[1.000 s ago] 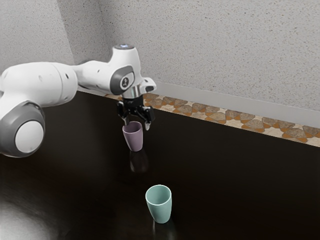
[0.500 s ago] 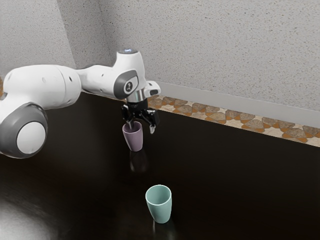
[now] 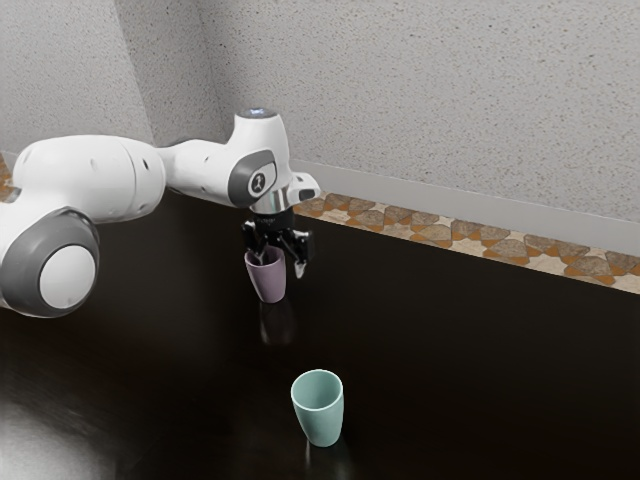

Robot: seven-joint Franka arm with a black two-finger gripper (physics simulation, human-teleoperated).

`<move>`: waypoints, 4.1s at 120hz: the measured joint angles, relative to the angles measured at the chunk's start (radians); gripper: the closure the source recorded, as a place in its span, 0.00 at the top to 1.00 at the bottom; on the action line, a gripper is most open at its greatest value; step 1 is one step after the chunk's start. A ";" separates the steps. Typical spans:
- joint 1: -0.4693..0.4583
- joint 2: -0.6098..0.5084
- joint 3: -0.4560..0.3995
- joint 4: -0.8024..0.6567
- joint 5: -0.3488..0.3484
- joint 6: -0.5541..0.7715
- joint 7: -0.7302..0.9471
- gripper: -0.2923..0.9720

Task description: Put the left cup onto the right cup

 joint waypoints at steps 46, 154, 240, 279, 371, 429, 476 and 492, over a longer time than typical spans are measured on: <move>-0.013 -0.005 0.002 0.004 0.011 0.000 -0.001 0.19; -0.077 -0.227 0.007 -0.018 0.122 -0.236 -0.119 0.15; -0.181 -0.464 -0.087 -0.220 0.060 -0.319 -0.479 0.15; -0.203 -0.570 -0.125 -0.371 0.002 -0.258 -0.694 0.15; -0.232 -0.645 -0.173 -0.530 -0.035 -0.115 -1.048 0.15; -0.244 -0.652 -0.179 -0.596 -0.072 -0.052 -1.159 0.15; -0.242 -0.652 -0.178 -0.623 -0.095 -0.029 -1.207 0.15; -0.242 -0.652 -0.178 -0.631 -0.099 -0.025 -1.217 0.15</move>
